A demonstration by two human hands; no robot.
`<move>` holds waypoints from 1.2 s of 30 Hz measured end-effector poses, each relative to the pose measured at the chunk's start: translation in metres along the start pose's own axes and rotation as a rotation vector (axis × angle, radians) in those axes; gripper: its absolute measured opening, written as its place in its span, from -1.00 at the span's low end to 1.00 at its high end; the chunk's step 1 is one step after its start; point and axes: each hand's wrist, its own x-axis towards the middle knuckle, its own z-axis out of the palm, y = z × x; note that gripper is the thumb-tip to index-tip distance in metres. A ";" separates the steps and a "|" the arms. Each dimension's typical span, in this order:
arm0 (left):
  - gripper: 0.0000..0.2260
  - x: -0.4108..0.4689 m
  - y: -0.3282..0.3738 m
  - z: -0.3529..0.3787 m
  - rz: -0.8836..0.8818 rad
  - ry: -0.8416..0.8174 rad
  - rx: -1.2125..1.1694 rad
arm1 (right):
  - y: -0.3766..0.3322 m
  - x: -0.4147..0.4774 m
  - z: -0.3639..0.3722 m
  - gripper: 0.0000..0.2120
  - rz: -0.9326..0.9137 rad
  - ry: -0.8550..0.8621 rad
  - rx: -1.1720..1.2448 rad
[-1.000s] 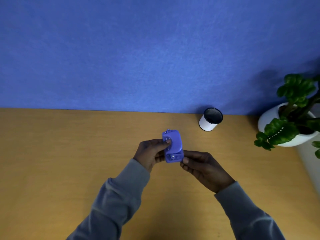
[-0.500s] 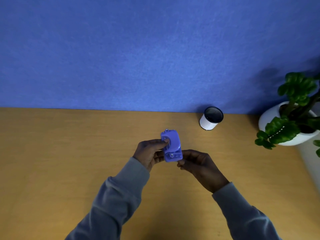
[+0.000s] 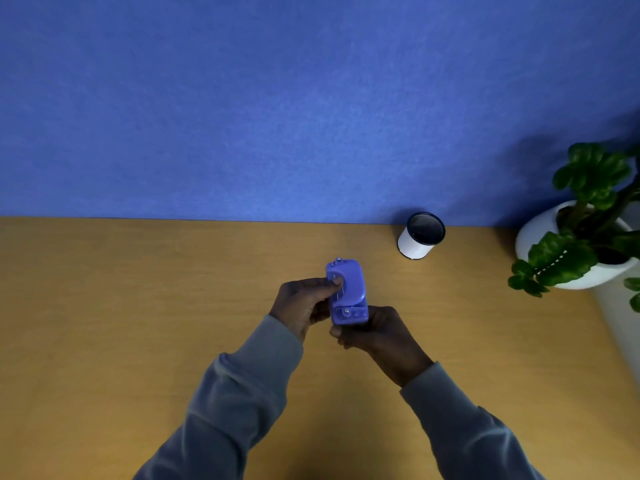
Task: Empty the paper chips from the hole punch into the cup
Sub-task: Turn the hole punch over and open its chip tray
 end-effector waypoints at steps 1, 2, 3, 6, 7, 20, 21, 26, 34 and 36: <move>-0.85 0.000 0.000 0.000 -0.002 0.000 0.006 | 0.002 0.001 -0.001 -0.83 0.023 0.014 0.004; -0.84 0.000 -0.001 0.000 -0.003 0.001 0.011 | 0.003 0.002 -0.001 -0.85 0.044 0.027 0.016; -0.83 0.001 -0.001 0.000 -0.002 0.002 0.015 | 0.004 0.003 -0.001 -0.86 0.060 0.034 0.033; -0.82 0.000 -0.002 -0.001 0.007 0.001 0.029 | 0.006 0.002 0.003 -0.80 0.088 0.018 0.051; -0.81 0.000 -0.002 -0.002 0.013 0.004 0.032 | 0.007 0.001 0.005 -0.77 0.087 0.012 0.037; -0.79 -0.003 -0.004 0.008 0.094 -0.030 0.208 | -0.016 0.023 -0.002 -0.24 0.133 -0.132 0.961; -0.79 -0.003 -0.004 0.010 0.098 -0.022 0.227 | -0.016 0.028 -0.002 -0.27 0.147 -0.126 1.002; -0.83 -0.001 -0.006 0.010 0.084 0.034 0.270 | -0.013 0.035 0.006 -0.42 0.194 -0.094 1.058; -0.89 -0.010 -0.002 0.012 0.170 0.122 0.453 | -0.017 0.035 0.011 -0.50 0.180 0.000 1.027; -0.87 -0.012 -0.001 0.012 0.255 0.231 0.586 | -0.018 0.036 0.011 -0.51 0.181 0.037 1.016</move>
